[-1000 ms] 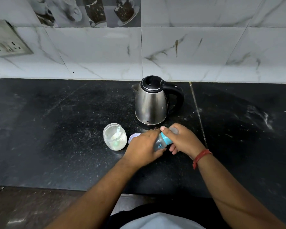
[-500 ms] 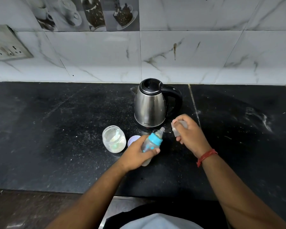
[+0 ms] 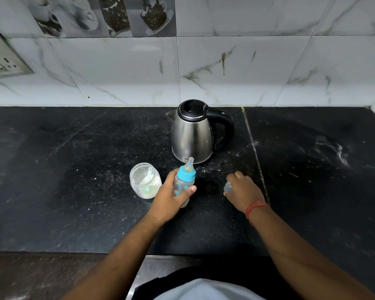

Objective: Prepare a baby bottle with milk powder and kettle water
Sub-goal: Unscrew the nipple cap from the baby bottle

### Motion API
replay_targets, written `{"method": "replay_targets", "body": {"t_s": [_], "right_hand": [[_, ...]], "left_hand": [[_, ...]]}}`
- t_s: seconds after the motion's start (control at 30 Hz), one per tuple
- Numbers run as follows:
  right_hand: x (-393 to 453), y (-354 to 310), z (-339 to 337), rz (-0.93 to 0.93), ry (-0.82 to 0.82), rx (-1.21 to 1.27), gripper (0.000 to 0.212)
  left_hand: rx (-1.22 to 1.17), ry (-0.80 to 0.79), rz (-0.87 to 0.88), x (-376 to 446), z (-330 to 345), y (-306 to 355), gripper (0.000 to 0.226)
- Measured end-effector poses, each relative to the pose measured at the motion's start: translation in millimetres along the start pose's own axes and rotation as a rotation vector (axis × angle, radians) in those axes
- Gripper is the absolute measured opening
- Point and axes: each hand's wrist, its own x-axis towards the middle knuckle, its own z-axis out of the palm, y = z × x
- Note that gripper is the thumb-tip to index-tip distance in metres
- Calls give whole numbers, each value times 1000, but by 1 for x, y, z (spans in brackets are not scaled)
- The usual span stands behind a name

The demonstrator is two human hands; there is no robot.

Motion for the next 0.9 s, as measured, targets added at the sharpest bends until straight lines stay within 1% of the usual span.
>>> {"method": "replay_targets", "body": {"t_s": [0.13,0.17,0.2,0.23,0.27,0.3,0.33,0.37,0.43,0.47,0.5,0.57,0.63,0.7,0.73,0.8,0.83,0.9], "right_hand": [[-2,-1,-9,17,-40,-40,61],[-3,-3,-14,10,-4,-19,61],[-3,-7,-20,-7,63,55,59],[-4,-13,-27,-27,140,189,55],[-6,-22,-37,-32,194,380,49],[-10,-33,-48,-23,199,591,42],[-14,-46,-57,-14,135,780,37],[-19,-57,-64,-26,37,933,35],[-25,-75,-65,-67,-129,1146,39],[-26,-82,-62,-76,-162,1225,41],[-27,-89,-60,-59,-159,1309,39],[-28,-101,-58,26,-85,1483,36],[-29,-111,-59,92,14,1582,38],[-30,-116,-60,122,60,1654,23],[-30,-118,-62,139,62,1669,16],[-30,-118,-67,144,61,1639,11],[-30,-118,-71,117,53,1632,9],[-30,-118,-79,48,30,1640,12]], "left_hand": [[10,6,-20,0,0,1,50],[13,6,-22,0,0,1,49],[17,6,-24,0,0,2,48],[20,4,-22,0,1,3,47],[25,3,-20,0,1,6,46],[31,3,-16,0,1,7,45],[34,4,-10,1,2,9,45],[34,8,2,1,4,11,45],[42,21,26,3,9,15,47],[72,28,41,3,12,18,48],[127,39,66,3,15,21,49],[245,58,142,5,20,29,47],[311,70,213,5,23,37,49],[331,89,253,5,24,43,54],[322,90,253,4,24,47,54],[255,68,219,1,24,55,53],[211,48,200,0,24,58,52],[146,8,177,0,22,66,49]]}}
